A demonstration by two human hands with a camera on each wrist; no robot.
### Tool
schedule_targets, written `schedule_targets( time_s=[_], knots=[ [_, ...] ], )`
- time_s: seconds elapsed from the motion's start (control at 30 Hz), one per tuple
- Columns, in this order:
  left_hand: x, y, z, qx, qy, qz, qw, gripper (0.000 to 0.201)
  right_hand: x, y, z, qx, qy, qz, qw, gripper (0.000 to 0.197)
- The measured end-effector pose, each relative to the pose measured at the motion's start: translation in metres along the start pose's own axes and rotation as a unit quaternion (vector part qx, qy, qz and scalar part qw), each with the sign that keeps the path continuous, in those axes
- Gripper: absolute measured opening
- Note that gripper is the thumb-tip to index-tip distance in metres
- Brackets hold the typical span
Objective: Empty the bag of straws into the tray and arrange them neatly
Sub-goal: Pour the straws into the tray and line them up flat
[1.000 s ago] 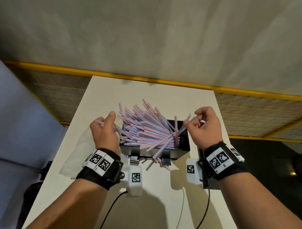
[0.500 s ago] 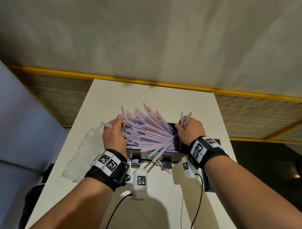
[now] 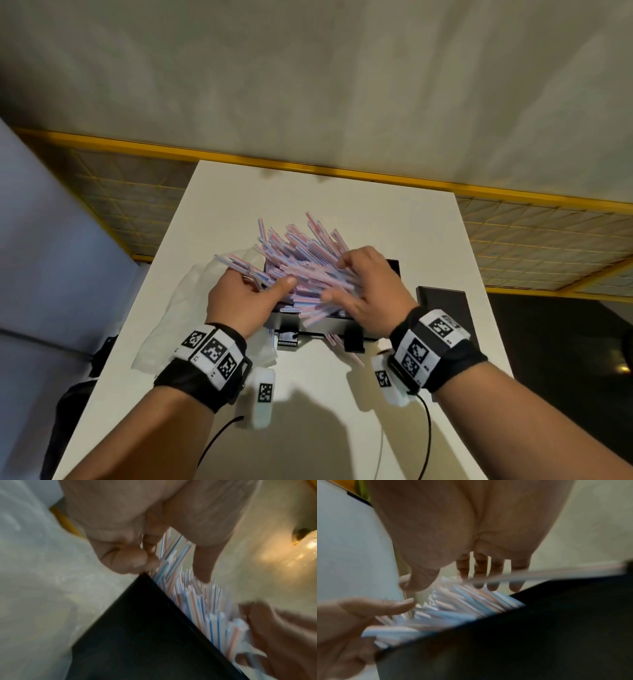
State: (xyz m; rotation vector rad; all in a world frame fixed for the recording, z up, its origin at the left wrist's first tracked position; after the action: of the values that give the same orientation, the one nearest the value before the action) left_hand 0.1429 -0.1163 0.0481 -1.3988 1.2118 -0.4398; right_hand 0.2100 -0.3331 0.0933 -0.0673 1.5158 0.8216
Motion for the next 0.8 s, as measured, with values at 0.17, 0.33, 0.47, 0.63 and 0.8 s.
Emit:
schedule_targets(
  time_s=[0.17,0.33,0.47,0.63,0.8],
  knots=[
    [-0.002,-0.006,0.006,0.016,0.016,0.03,0.999,0.028,0.023,-0.034,-0.02,0.075,0.05,-0.068,0.994,0.103],
    [-0.003,-0.008,0.005,0.018,0.007,-0.032,0.999,0.028,0.044,-0.033,-0.019,0.102,0.113,-0.138,0.979,0.125],
    [-0.005,-0.005,0.004,0.003,-0.001,-0.116,0.993,0.021,0.048,-0.03,-0.019,0.12,0.118,-0.11,0.98,0.117],
    [-0.008,-0.002,0.003,0.012,-0.022,-0.132,0.991,0.011,0.041,-0.026,-0.019,0.134,0.082,-0.114,0.981,0.117],
    [0.001,-0.01,0.001,0.047,-0.016,-0.092,0.995,0.009,0.042,-0.026,-0.018,0.16,0.072,-0.116,0.978,0.126]
  ],
)
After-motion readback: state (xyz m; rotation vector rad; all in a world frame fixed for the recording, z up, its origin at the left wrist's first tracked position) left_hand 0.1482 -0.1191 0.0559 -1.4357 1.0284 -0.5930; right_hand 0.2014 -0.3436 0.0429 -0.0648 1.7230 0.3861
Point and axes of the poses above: each hand's wrist, its own z-axis towards the middle knuckle, its own x-axis out of the palm, y = z × x, the point moved 10 cm from there along z, towards the middle knuckle, and after that the axes turned 10 degrees about -z, right-handed, at the moved point
